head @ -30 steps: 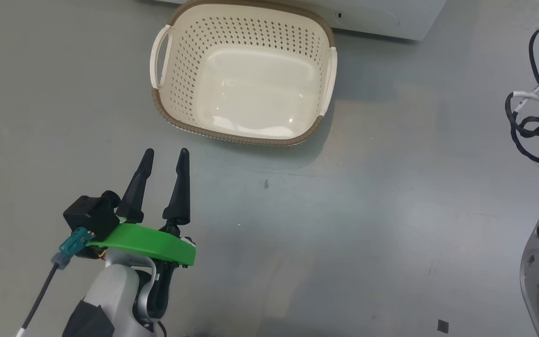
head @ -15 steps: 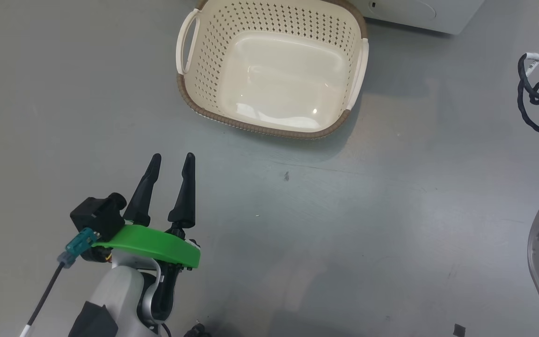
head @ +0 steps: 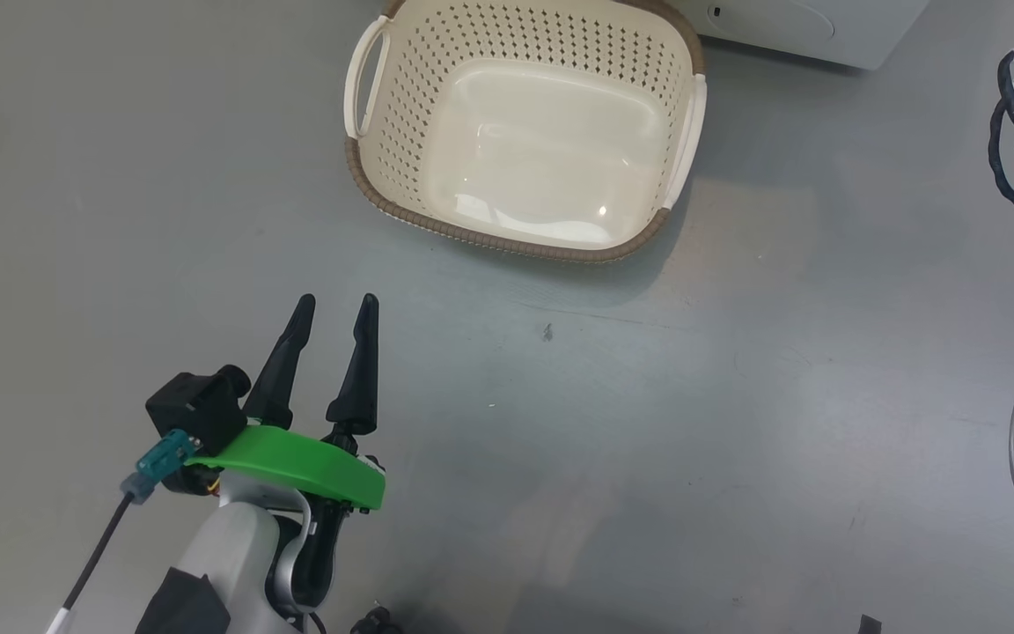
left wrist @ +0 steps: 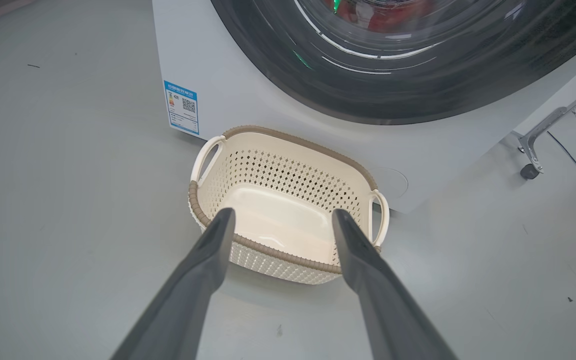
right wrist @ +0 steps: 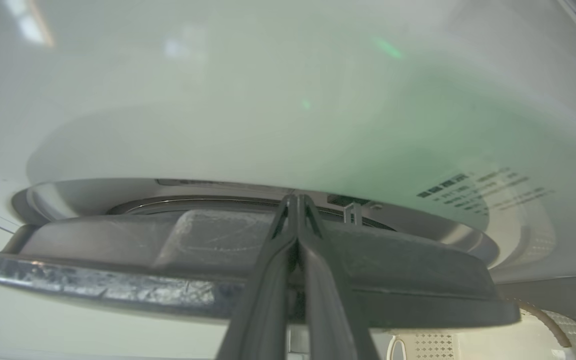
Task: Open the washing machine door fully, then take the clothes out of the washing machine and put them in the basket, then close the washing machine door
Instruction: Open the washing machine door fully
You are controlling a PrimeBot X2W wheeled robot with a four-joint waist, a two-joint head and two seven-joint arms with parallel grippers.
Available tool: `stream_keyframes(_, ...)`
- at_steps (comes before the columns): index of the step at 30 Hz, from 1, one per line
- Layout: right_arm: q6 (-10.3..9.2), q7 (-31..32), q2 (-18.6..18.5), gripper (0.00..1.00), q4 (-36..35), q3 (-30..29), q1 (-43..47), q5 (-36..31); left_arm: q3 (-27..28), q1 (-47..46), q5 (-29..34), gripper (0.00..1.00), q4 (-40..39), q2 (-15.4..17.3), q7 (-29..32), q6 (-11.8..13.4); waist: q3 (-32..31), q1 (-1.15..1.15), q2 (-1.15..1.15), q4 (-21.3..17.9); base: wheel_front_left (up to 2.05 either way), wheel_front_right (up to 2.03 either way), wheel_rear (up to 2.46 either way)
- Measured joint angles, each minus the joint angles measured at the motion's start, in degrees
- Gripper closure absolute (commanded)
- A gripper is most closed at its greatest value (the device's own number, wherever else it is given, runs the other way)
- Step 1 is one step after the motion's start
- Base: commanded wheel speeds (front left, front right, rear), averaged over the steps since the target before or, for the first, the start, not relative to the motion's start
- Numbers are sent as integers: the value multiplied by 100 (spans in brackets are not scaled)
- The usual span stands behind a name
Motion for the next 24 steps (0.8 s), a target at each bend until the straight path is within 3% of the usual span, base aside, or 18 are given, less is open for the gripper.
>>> stream_keyframes(12,-8,470,-55,100,378,-183,-209,491,-20,-5,-46,0,25,-1,0,-40,-15,0,0,35,0,0,0)
stream_keyframes(24,-162,976,-107,100,715,-411,-353,1007,-24,-7,-51,0,46,-2,0,-40,-54,0,0,66,0,0,0)
